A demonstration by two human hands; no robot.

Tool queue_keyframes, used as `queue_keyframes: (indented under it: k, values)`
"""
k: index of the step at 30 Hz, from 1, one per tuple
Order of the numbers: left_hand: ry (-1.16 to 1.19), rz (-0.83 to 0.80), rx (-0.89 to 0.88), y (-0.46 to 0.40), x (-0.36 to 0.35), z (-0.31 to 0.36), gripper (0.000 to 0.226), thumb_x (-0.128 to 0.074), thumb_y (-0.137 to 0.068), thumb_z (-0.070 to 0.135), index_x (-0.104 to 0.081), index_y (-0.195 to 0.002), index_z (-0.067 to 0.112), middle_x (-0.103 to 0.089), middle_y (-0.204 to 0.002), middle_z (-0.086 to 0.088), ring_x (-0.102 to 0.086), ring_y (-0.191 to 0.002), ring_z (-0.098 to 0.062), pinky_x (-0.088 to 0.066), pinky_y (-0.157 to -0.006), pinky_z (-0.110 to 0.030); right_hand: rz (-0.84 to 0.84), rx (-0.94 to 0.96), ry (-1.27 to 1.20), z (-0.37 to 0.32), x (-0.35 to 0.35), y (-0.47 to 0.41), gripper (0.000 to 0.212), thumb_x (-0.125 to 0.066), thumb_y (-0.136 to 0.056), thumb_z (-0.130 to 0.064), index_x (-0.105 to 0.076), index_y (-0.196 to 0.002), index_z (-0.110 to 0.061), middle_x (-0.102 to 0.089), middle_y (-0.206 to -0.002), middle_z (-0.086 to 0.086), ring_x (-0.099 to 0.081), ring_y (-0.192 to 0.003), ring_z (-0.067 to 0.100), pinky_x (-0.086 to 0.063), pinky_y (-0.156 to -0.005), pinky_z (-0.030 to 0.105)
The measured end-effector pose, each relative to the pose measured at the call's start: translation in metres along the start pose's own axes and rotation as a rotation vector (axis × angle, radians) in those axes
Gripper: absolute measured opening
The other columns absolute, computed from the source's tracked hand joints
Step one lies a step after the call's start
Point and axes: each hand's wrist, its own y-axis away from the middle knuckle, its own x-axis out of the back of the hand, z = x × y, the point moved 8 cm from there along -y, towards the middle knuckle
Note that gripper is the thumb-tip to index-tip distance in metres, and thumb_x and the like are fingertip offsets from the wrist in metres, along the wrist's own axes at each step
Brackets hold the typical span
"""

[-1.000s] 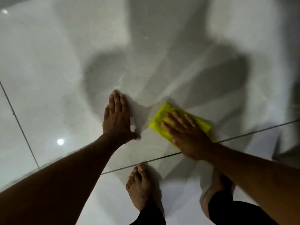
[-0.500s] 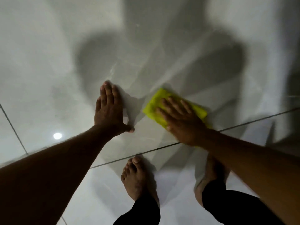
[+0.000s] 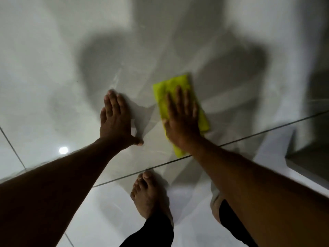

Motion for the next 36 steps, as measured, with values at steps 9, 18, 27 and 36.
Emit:
queue_keyframes:
  k: [9, 18, 27, 36]
  values:
    - [-0.031, -0.046, 0.059, -0.003, -0.001, 0.009, 0.170, -0.091, -0.035, 0.057, 0.027, -0.144, -0.001, 0.031, -0.153, -0.027, 0.025, -0.143, -0.042, 0.000, -0.118, -0.054, 0.087, -0.380, -0.013, 0.174, 0.015, 0.036, 0.067, -0.042, -0.096, -0.040, -0.023, -0.153, -0.009, -0.019, -0.160, 0.023, -0.015, -0.147, 0.044, -0.017, -0.119, 0.055]
    - [-0.029, -0.015, 0.028, -0.004, -0.002, 0.007, 0.169, -0.090, -0.036, 0.059, 0.025, -0.145, 0.000, 0.030, -0.154, -0.025, 0.025, -0.143, -0.041, 0.000, -0.118, -0.052, 0.116, -0.160, -0.117, 0.010, 0.019, -0.055, 0.070, -0.043, -0.091, -0.040, -0.019, -0.154, -0.024, -0.015, -0.163, 0.012, -0.011, -0.150, 0.038, -0.013, -0.117, 0.057]
    - [-0.035, -0.027, 0.016, 0.001, 0.003, 0.008, 0.167, -0.088, -0.039, 0.061, 0.025, -0.144, -0.002, 0.030, -0.154, -0.026, 0.024, -0.144, -0.041, -0.002, -0.120, -0.051, -0.086, 0.966, 0.361, 0.082, 0.019, -0.013, 0.065, -0.045, -0.093, -0.040, -0.022, -0.153, -0.030, -0.021, -0.161, 0.005, -0.021, -0.148, 0.035, -0.024, -0.118, 0.054]
    - [-0.017, -0.018, 0.018, -0.004, 0.000, 0.008, 0.167, -0.090, -0.038, 0.057, 0.025, -0.145, -0.001, 0.030, -0.154, -0.025, 0.025, -0.143, -0.041, 0.000, -0.119, -0.051, 0.112, 0.068, 0.060, 0.027, 0.040, -0.100, 0.073, -0.045, -0.087, -0.040, -0.020, -0.154, -0.026, -0.017, -0.163, 0.012, -0.013, -0.149, 0.041, -0.017, -0.116, 0.060]
